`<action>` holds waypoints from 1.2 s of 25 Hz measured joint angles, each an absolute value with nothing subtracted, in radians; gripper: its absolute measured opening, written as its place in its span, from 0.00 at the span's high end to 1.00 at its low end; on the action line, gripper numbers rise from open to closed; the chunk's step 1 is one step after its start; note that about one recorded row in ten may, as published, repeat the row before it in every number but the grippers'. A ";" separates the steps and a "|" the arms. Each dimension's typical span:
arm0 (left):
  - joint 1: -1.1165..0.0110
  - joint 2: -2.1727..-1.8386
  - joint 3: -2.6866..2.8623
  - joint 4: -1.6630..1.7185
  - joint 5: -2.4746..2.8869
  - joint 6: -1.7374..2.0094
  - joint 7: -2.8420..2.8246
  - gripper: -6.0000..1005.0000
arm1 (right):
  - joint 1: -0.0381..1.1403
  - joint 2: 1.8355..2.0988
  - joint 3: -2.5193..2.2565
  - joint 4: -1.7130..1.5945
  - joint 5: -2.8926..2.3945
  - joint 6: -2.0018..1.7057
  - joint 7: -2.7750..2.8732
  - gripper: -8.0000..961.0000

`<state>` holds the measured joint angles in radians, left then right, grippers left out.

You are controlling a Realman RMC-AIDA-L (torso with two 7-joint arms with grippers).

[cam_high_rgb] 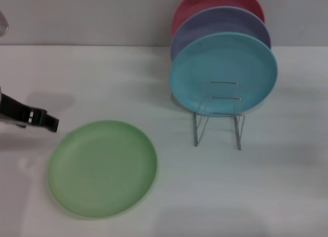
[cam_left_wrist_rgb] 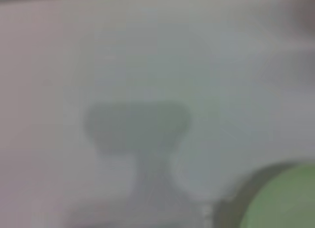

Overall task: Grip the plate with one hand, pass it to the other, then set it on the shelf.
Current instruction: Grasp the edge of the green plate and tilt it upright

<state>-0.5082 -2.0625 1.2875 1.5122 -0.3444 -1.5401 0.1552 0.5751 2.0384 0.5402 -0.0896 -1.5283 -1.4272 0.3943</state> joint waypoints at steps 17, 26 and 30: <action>-0.551 -2.065 1.310 1.375 -0.342 -1.657 0.092 0.35 | 0.581 2.018 0.540 -0.099 -1.528 -1.429 0.394 0.31; -0.574 -2.066 1.310 1.321 -0.342 -1.617 0.085 0.36 | 0.580 2.015 0.540 -0.101 -1.528 -1.430 0.390 0.32; -0.587 -2.066 1.310 1.278 -0.342 -1.596 0.087 0.37 | 0.580 2.014 0.540 -0.104 -1.528 -1.430 0.389 0.32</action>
